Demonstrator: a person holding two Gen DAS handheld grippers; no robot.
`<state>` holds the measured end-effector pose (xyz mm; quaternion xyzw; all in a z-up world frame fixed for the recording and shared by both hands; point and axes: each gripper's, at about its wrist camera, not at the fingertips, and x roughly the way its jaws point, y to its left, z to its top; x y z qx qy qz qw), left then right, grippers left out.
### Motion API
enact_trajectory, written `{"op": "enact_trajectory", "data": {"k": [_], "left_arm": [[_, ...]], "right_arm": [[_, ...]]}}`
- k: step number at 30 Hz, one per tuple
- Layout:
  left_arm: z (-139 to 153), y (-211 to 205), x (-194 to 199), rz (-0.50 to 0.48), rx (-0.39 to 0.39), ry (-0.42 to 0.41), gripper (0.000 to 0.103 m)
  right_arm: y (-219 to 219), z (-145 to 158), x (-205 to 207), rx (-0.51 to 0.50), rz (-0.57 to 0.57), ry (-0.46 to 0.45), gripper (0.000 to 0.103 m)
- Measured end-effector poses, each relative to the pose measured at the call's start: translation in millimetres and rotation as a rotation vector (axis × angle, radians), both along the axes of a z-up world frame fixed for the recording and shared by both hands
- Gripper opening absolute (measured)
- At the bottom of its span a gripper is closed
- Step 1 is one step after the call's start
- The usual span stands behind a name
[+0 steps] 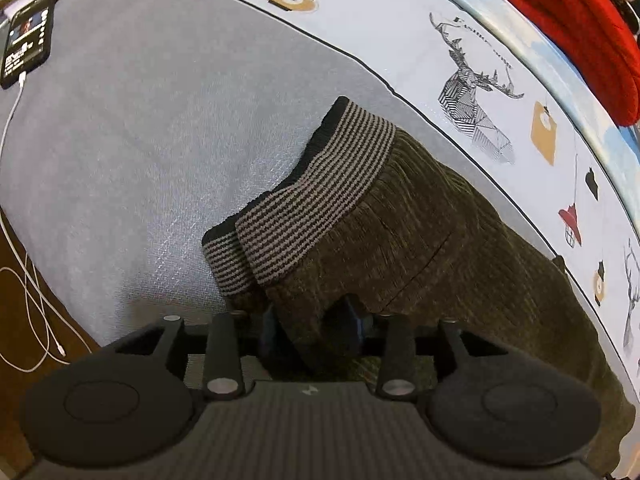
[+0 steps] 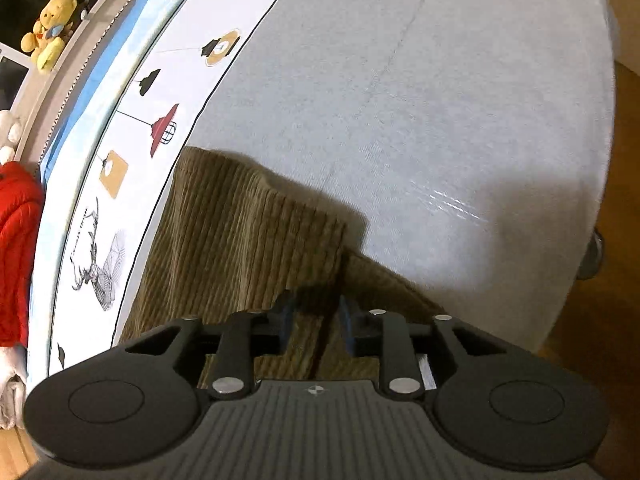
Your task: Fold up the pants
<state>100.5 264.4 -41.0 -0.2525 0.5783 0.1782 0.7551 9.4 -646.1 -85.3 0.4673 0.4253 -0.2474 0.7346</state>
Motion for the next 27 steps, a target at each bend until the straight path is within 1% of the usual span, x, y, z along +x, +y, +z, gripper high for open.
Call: {"op": "enact_trajectory", "data": {"k": [2, 5, 7, 8, 9, 10, 11, 12, 14, 16, 17, 18, 19, 20, 22, 23, 24, 25, 27], "left_arm": [[-2, 2, 2, 0.007, -0.004, 0.005, 0.044], [-5, 3, 3, 0.009, -0.005, 0.009, 0.047], [-7, 3, 5, 0.011, -0.004, 0.011, 0.047], [-7, 4, 5, 0.010, -0.004, 0.009, 0.047], [-8, 5, 5, 0.006, -0.004, 0.007, 0.043], [-7, 4, 4, 0.002, 0.002, 0.003, 0.038], [-5, 5, 4, -0.003, 0.010, -0.006, 0.026], [-2, 6, 3, -0.004, 0.013, -0.023, 0.018], [12, 7, -1, -0.007, 0.032, -0.086, 0.014], [30, 3, -8, -0.042, 0.093, -0.149, 0.013], [35, 2, -11, -0.052, 0.117, -0.162, 0.013], [35, 3, -14, -0.055, 0.125, -0.157, 0.013], [33, 4, -16, -0.054, 0.120, -0.138, 0.013], [27, 6, -16, -0.050, 0.110, -0.109, 0.014], [12, 12, -16, -0.044, 0.087, -0.030, 0.014], [8, 13, -16, -0.048, 0.081, -0.009, 0.015], [4, 13, -15, -0.062, 0.083, 0.012, 0.019], [4, 12, -15, -0.073, 0.095, 0.020, 0.021], [5, 12, -17, -0.073, 0.122, 0.025, 0.039]], "right_arm": [[0, -5, 9, -0.021, 0.011, 0.016, 0.036], [0, -12, 23, -0.032, 0.017, 0.031, 0.037], [-1, -15, 29, -0.069, 0.040, 0.024, 0.037], [-1, -13, 27, -0.090, 0.049, 0.026, 0.027], [1, -10, 30, -0.116, 0.053, 0.025, 0.005], [2, -6, 31, -0.132, 0.053, 0.015, 0.005], [4, 1, 31, -0.146, 0.049, -0.012, 0.005], [7, 10, 29, -0.164, 0.047, -0.042, 0.004], [16, 39, 17, -0.223, 0.050, -0.129, 0.004], [19, 62, -3, -0.236, 0.016, -0.207, 0.004], [19, 69, -13, -0.237, 0.001, -0.231, 0.004], [19, 71, -21, -0.252, -0.006, -0.217, 0.004], [17, 67, -26, -0.251, -0.011, -0.177, 0.004], [13, 58, -29, -0.226, -0.018, -0.119, 0.004], [6, 27, -29, -0.156, -0.009, 0.046, 0.004], [4, 14, -29, -0.124, -0.008, 0.109, 0.004], [1, 2, -30, -0.093, -0.011, 0.161, 0.006], [1, -3, -31, -0.084, -0.008, 0.180, 0.008], [3, 1, -31, -0.125, 0.014, 0.193, 0.013]]}}
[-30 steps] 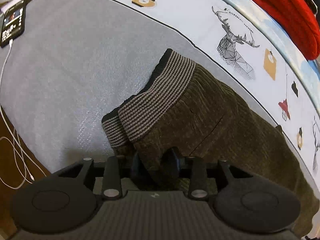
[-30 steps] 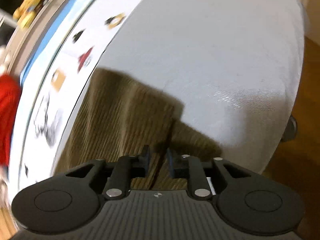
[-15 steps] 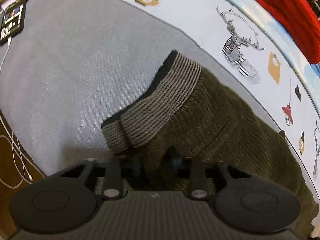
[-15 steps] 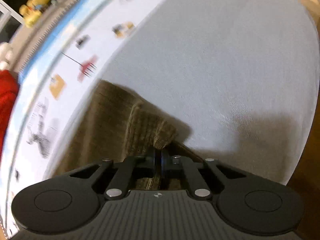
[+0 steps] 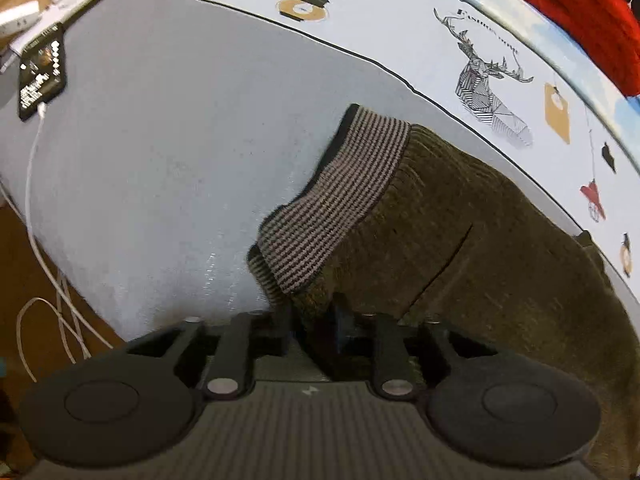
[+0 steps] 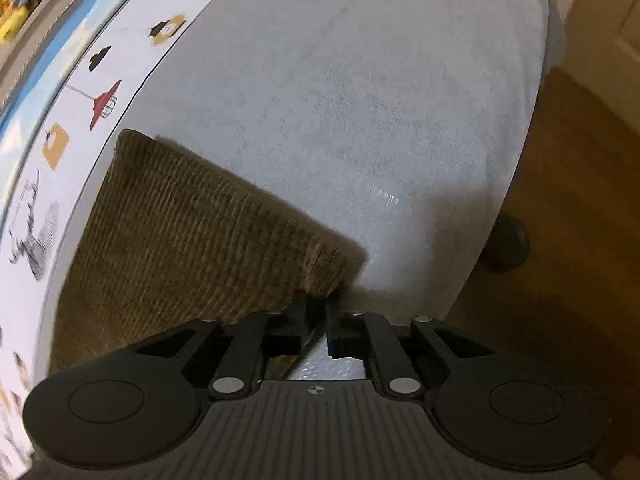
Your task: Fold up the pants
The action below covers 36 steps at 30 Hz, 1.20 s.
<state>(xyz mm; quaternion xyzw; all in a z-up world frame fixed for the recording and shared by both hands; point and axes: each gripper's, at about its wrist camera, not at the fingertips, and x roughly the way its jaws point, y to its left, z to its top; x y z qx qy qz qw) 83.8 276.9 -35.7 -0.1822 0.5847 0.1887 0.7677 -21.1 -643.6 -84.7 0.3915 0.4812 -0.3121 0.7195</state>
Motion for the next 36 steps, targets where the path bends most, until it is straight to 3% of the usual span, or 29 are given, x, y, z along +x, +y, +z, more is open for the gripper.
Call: {"op": "enact_trajectory", "data": {"k": [2, 8, 11, 13, 16, 18, 20, 22, 25, 28, 33, 36], "left_arm": [[9, -1, -2, 0.014, 0.048, -0.018, 0.049], [44, -16, 0, -0.026, 0.260, -0.178, 0.049], [50, -26, 7, -0.088, 0.237, -0.251, 0.048], [49, -35, 12, -0.149, 0.208, -0.262, 0.047], [35, -47, 19, -0.230, 0.146, -0.204, 0.047], [12, -46, 23, -0.257, 0.107, -0.079, 0.043], [-16, -44, 23, -0.266, 0.088, 0.088, 0.030], [-18, -47, 22, -0.299, 0.096, 0.102, 0.030], [-19, -52, 23, -0.332, 0.114, 0.125, 0.030], [-28, -60, 22, -0.393, 0.149, 0.169, 0.030], [-32, -51, 21, -0.359, 0.140, 0.173, 0.053], [-31, -47, 20, -0.354, 0.133, 0.157, 0.055]], "right_arm": [[2, 10, -5, -0.045, -0.023, -0.006, 0.015], [25, 51, 1, -0.313, 0.064, -0.104, 0.016], [39, 56, 9, -0.336, 0.146, -0.171, 0.018], [45, 49, 20, -0.270, 0.223, -0.185, 0.018], [50, 15, 35, -0.132, 0.307, -0.054, 0.018], [48, -6, 36, -0.076, 0.298, 0.065, 0.018], [46, -4, 37, -0.074, 0.289, 0.050, 0.018], [44, 4, 35, -0.096, 0.271, 0.026, 0.021], [32, 17, 43, -0.070, 0.209, -0.109, 0.031], [25, 33, 62, -0.166, 0.186, -0.193, 0.041], [13, 34, 94, -0.300, 0.221, -0.242, 0.052], [3, 24, 117, -0.322, 0.276, -0.262, 0.053]]}}
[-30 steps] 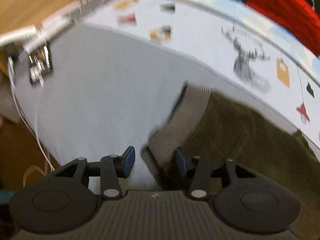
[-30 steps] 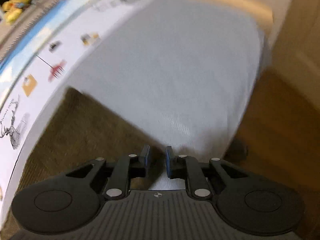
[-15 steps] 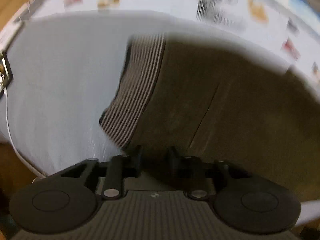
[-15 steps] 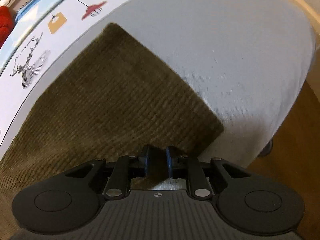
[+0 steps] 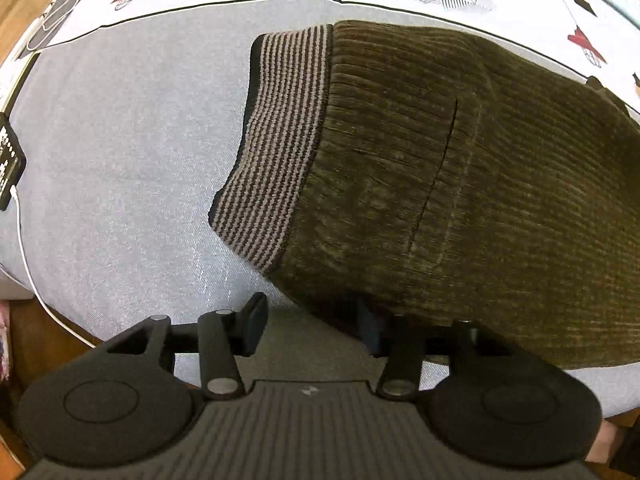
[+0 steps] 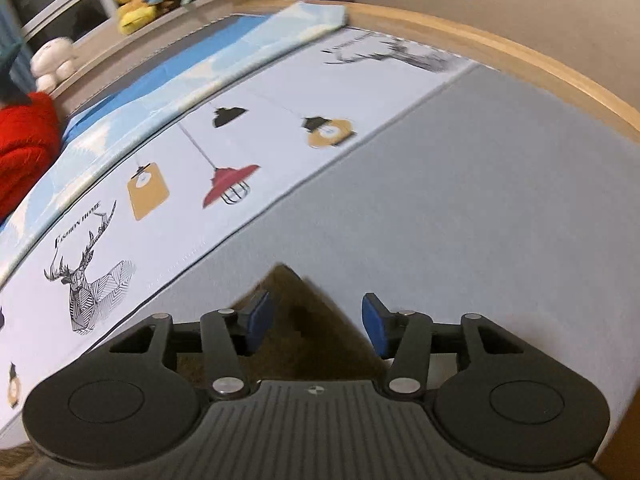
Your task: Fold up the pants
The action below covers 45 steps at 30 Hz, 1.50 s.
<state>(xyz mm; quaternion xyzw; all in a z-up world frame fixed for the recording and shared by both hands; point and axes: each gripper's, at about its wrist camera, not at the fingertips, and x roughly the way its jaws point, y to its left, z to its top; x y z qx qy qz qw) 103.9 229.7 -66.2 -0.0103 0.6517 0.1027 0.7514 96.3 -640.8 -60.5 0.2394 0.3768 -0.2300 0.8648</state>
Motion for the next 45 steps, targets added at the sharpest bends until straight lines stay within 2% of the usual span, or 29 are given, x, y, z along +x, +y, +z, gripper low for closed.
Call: {"op": "enact_trajectory", "data": {"k": [4, 5, 6, 7, 8, 9, 11, 12, 15, 18, 20, 21, 23, 24, 26, 31, 33, 36, 41, 43, 45], "left_arm": [[11, 3, -3, 0.008, -0.002, -0.036, 0.055], [17, 4, -14, 0.014, 0.002, -0.056, 0.054], [26, 3, -15, 0.022, 0.012, -0.090, 0.054], [36, 1, -18, 0.021, 0.024, -0.128, 0.054], [45, -2, -18, 0.015, 0.034, -0.168, 0.054], [52, -4, -17, 0.011, 0.033, -0.202, 0.054], [61, -10, -13, 0.005, 0.010, -0.260, 0.054], [63, -14, -10, -0.003, -0.003, -0.279, 0.054], [67, -35, -3, -0.068, -0.046, -0.316, 0.054], [60, -46, 1, -0.137, -0.098, -0.289, 0.054], [46, -52, 3, -0.180, -0.113, -0.223, 0.054], [33, -53, 3, -0.197, -0.105, -0.162, 0.054], [5, -58, -2, -0.249, -0.040, -0.012, 0.056], [4, -59, -2, -0.283, -0.020, -0.014, 0.057], [9, -56, -3, -0.260, -0.029, -0.036, 0.056], [34, -50, -5, -0.198, -0.091, -0.174, 0.056], [33, -52, -5, -0.202, -0.100, -0.166, 0.056], [28, -61, 2, -0.231, -0.058, -0.129, 0.056], [36, -71, 3, -0.230, -0.102, -0.169, 0.056], [40, -75, 8, -0.218, -0.109, -0.181, 0.056], [41, -79, 12, -0.214, -0.111, -0.183, 0.056]], "right_arm": [[-5, -13, 28, -0.013, 0.095, 0.021, 0.052], [-3, -16, 30, -0.016, 0.118, 0.029, 0.048], [-1, -19, 34, -0.017, 0.145, 0.031, 0.026], [2, -20, 39, -0.025, 0.170, 0.027, 0.012], [3, -17, 40, -0.048, 0.178, 0.023, 0.009], [1, -13, 39, -0.074, 0.141, 0.012, 0.007], [-11, -11, 33, -0.051, 0.018, -0.004, 0.005], [-14, -13, 32, -0.045, -0.015, 0.007, 0.000], [-16, -21, 30, -0.099, -0.053, 0.100, 0.000], [-16, -13, 21, -0.088, -0.090, 0.094, 0.003], [-10, 0, 17, -0.098, -0.103, 0.051, 0.004], [-5, 8, 16, -0.096, -0.094, 0.020, 0.008], [8, 21, 17, -0.089, -0.059, -0.035, 0.017], [19, 30, 19, -0.084, -0.028, -0.065, 0.023], [34, 42, 27, -0.076, 0.036, -0.105, 0.027], [110, 69, 58, -0.085, 0.266, -0.167, 0.027], [143, 78, 71, -0.081, 0.355, -0.177, 0.027], [193, 87, 90, -0.066, 0.481, -0.199, 0.027], [277, 96, 112, -0.004, 0.660, -0.228, 0.027], [309, 96, 120, 0.012, 0.721, -0.222, 0.025], [339, 93, 127, 0.018, 0.769, -0.218, 0.017]]}}
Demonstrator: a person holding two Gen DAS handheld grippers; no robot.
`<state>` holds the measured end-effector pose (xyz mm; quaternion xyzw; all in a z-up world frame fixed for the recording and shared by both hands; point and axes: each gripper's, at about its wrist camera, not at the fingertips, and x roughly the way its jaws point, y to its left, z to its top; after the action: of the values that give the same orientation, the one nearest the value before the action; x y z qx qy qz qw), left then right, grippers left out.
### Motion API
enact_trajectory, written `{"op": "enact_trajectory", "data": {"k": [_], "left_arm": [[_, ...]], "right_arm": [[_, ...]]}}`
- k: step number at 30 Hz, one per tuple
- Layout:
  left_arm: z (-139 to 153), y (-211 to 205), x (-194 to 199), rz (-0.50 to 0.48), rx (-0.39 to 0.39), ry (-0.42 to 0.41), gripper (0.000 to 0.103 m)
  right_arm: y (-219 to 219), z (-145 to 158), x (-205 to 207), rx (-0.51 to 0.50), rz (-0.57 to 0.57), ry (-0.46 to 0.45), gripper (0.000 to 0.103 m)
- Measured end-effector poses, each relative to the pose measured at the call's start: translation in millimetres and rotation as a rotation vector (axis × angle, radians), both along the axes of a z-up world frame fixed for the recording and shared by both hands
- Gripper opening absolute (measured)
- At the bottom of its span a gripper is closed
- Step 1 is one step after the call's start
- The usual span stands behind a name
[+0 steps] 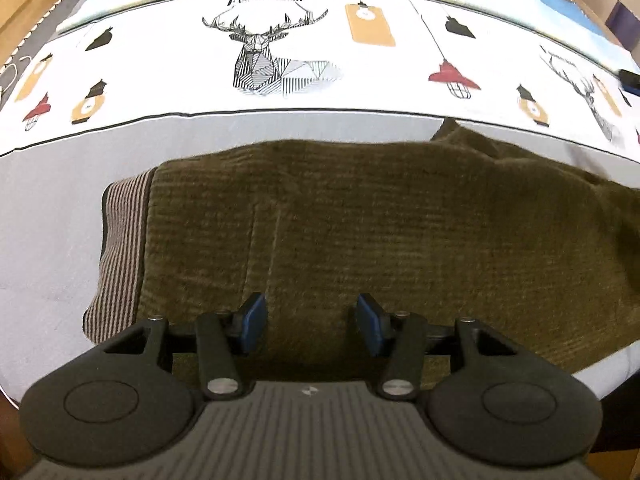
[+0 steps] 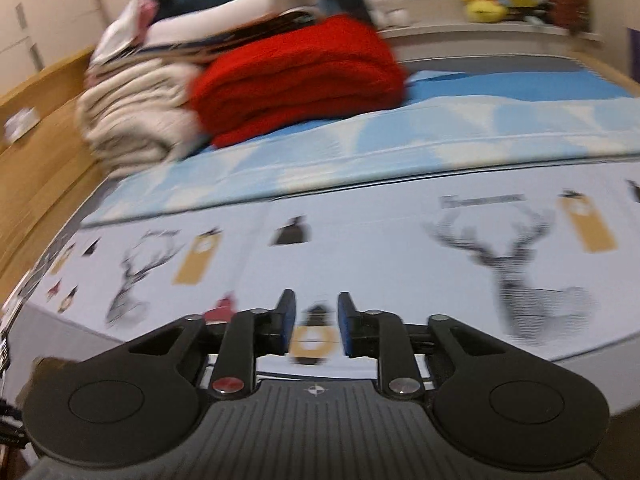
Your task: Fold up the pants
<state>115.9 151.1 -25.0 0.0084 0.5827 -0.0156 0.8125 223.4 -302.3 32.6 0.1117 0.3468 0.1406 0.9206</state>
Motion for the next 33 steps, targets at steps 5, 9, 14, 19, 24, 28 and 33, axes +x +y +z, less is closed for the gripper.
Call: {"op": "enact_trajectory", "data": {"k": [5, 9, 14, 19, 24, 28, 33], "left_arm": [[1, -10, 8, -0.018, -0.004, 0.000, 0.056], [-1, -14, 14, -0.019, 0.005, 0.007, 0.056], [-3, -17, 18, -0.030, 0.016, 0.012, 0.056], [-4, -16, 20, -0.030, 0.020, 0.015, 0.056], [-3, -12, 20, -0.026, 0.020, 0.011, 0.056], [-2, -4, 20, -0.008, 0.015, 0.007, 0.056], [-2, 5, 17, 0.008, 0.021, 0.009, 0.056]], "right_arm": [[65, -10, 8, 0.010, 0.093, 0.014, 0.017], [112, -26, 13, -0.018, 0.247, 0.061, 0.018], [168, -53, 14, -0.066, 0.420, 0.159, 0.037], [200, -75, 21, -0.070, 0.431, 0.233, 0.041], [212, -96, 34, -0.090, 0.470, 0.337, 0.027], [214, -76, 43, -0.050, 0.459, 0.251, 0.008], [226, -90, 38, -0.146, 0.443, 0.200, 0.008]]}}
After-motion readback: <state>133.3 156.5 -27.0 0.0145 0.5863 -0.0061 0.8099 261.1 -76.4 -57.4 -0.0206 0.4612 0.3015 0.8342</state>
